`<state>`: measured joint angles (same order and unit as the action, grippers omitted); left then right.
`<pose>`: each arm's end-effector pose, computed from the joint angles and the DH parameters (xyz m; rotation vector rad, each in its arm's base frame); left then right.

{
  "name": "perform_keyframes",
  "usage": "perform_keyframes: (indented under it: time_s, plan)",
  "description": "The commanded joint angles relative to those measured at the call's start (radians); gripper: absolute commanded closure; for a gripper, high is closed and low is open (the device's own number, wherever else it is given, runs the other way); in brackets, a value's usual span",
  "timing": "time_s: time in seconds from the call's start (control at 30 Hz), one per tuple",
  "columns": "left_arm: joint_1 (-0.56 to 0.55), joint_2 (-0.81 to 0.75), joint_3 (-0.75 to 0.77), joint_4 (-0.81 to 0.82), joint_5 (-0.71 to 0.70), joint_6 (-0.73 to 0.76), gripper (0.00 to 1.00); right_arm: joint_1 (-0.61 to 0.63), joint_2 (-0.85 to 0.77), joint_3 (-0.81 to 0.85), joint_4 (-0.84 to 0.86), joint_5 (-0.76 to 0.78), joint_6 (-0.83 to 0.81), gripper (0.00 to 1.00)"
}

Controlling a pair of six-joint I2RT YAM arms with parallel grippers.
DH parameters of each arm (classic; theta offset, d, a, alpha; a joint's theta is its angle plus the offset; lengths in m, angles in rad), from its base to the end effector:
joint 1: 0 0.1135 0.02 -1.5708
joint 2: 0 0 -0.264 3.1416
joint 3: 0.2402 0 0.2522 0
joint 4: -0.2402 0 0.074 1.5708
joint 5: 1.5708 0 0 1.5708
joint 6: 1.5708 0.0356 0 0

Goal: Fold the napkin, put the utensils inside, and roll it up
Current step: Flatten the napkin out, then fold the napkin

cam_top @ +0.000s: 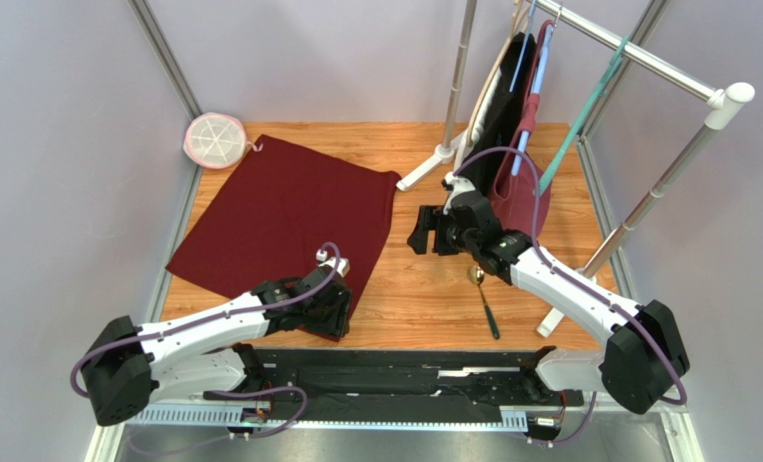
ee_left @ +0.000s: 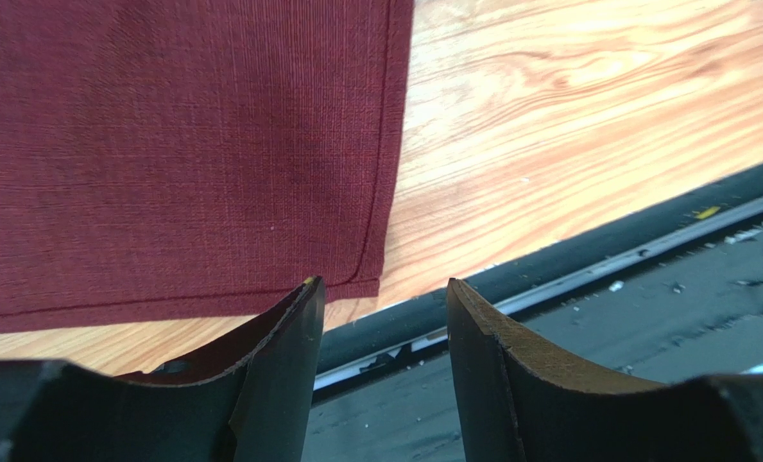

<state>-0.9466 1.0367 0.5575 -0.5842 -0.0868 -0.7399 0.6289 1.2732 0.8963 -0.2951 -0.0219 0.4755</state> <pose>0.1099 -0.1474 0.1854 0.2489 2.6948 -0.4458 0.2245 0.1643 0.2633 -0.1897 2.3089 0.6077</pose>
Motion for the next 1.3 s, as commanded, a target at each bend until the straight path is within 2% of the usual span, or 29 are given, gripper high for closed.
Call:
perform_keyframes:
  time_s: [0.0, 0.17, 0.3, 0.77, 0.97, 1.0, 1.13, 1.17, 1.23, 1.27]
  plan:
    - [-0.004, 0.051, -0.007, 0.102, 0.028, -0.044, 0.42, -0.014, -0.05, -0.043, 0.019, -0.003, 0.018, 0.19]
    - [-0.004, 0.085, -0.011, 0.092, 0.052, -0.05, 0.43, -0.021, -0.063, -0.06, 0.024, -0.012, 0.017, 0.19]
    - [-0.004, 0.08, -0.036, 0.08, 0.051, -0.039, 0.49, -0.031, -0.075, -0.068, 0.033, -0.016, 0.015, 0.19]
    - [-0.004, 0.154, -0.077, 0.107, 0.03, 0.002, 0.5, -0.051, -0.092, -0.085, 0.053, -0.039, 0.031, 0.19]
    - [-0.021, 0.23, -0.07, 0.101, 0.033, -0.016, 0.56, -0.064, -0.124, -0.08, 0.056, -0.053, 0.04, 0.19]
    - [-0.027, 0.246, -0.065, 0.098, 0.032, -0.021, 0.61, -0.067, -0.129, -0.08, 0.057, -0.055, 0.041, 0.19]
    - [-0.058, 0.322, -0.038, 0.083, 0.015, -0.038, 0.63, -0.074, -0.175, -0.083, 0.056, -0.055, 0.048, 0.19]
    - [-0.06, 0.329, -0.036, 0.08, 0.013, -0.036, 0.67, -0.074, -0.181, -0.083, 0.056, -0.055, 0.049, 0.19]
    - [-0.061, 0.35, -0.03, 0.08, 0.013, -0.035, 0.69, -0.08, -0.19, -0.083, 0.056, -0.056, 0.048, 0.19]
    - [-0.061, 0.358, -0.027, 0.078, 0.018, -0.035, 0.75, -0.08, -0.201, -0.083, 0.054, -0.056, 0.048, 0.19]
